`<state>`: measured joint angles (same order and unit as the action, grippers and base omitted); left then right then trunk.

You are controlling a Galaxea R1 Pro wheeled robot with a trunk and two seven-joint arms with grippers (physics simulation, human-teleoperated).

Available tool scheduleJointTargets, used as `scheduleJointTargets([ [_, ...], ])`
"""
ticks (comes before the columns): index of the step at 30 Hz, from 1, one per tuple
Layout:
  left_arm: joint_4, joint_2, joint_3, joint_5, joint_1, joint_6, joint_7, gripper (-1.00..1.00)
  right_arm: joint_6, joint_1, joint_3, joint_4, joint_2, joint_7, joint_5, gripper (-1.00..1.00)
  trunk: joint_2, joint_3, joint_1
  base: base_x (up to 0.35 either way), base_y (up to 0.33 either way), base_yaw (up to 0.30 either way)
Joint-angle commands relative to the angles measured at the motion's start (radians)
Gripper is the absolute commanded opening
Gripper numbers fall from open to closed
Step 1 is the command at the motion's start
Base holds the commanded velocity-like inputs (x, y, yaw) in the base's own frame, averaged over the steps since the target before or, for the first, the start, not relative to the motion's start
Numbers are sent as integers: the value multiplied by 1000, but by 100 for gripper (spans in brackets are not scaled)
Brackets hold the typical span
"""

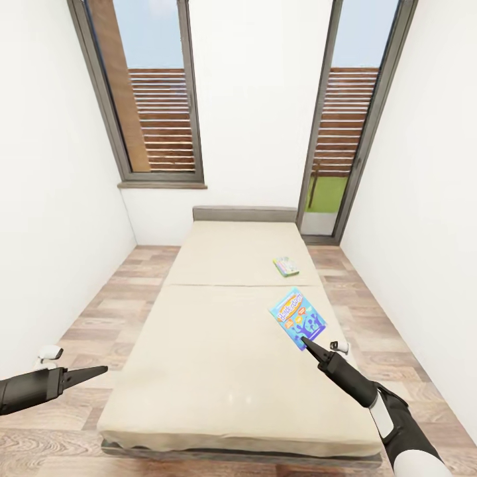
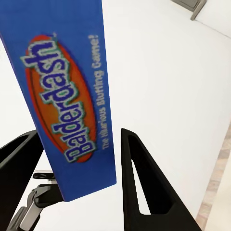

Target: Put all the toys in the child's room - the three board games (two on the bed and one on the table), the two jigsaw puzzles on the table, and the tennis ball on the table - inside the toy box on the table in the child's room.

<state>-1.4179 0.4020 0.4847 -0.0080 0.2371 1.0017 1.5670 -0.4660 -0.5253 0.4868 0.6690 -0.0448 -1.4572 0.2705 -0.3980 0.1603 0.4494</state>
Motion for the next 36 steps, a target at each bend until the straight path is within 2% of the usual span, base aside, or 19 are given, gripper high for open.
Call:
scheduleJointTargets([
  [1, 0, 0, 0, -1, 1, 11, 4, 100, -10, -1, 1, 0, 0, -3, 1, -100, -2, 0, 1, 0, 0, 0],
  [36, -1, 0, 0, -1, 1, 11, 4, 100, 10, -1, 0, 0, 2, 1, 1, -100, -2, -57, 1, 0, 0, 0],
])
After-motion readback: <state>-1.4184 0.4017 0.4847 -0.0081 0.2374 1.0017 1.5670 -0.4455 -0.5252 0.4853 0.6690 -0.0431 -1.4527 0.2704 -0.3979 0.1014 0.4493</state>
